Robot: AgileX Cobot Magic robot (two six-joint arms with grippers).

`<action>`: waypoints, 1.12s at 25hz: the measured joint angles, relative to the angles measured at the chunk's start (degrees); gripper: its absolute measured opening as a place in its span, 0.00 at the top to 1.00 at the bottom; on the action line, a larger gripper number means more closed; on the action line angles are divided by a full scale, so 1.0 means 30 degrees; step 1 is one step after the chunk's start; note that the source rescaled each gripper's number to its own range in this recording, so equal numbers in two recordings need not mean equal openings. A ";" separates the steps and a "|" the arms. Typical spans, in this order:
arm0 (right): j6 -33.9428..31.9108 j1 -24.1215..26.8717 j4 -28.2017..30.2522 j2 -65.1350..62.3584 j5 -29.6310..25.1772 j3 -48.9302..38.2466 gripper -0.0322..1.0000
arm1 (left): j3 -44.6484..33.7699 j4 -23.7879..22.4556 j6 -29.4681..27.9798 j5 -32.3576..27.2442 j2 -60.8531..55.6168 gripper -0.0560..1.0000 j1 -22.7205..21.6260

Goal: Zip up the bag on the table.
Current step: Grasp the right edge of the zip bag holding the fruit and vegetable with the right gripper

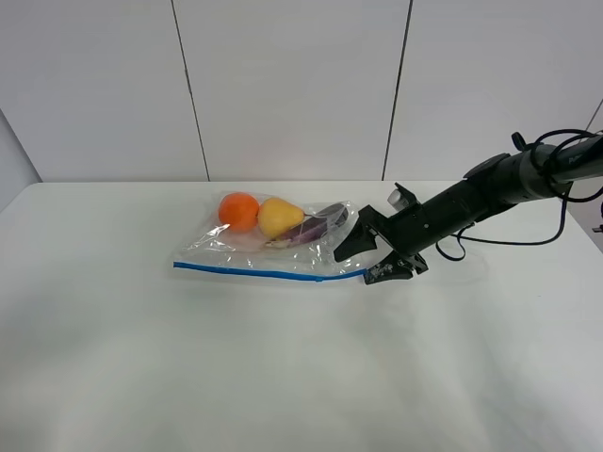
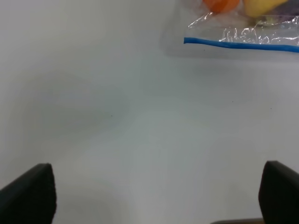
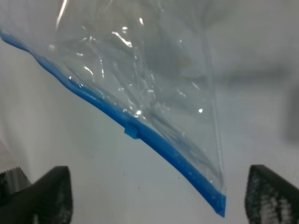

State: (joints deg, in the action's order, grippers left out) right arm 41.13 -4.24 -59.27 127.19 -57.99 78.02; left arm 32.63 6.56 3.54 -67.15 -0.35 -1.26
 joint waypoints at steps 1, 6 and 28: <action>-0.0024 0.0000 0.0000 0.0000 0.0017 0.0000 0.21 | 0.0000 0.0000 0.0000 0.0000 0.0000 0.00 0.0000; -0.0062 0.0000 0.0028 0.0000 0.0053 0.0023 0.36 | 0.0000 0.0000 0.0000 0.0000 0.0000 0.00 0.0000; -0.0342 0.0000 0.0696 0.0000 0.0053 0.0023 0.58 | 0.0000 0.0000 0.0000 0.0000 0.0000 0.00 0.0000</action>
State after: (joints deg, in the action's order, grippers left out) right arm 40.10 -4.24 -57.18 127.19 -57.83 78.09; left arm 32.63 6.56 3.54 -67.15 -0.35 -1.26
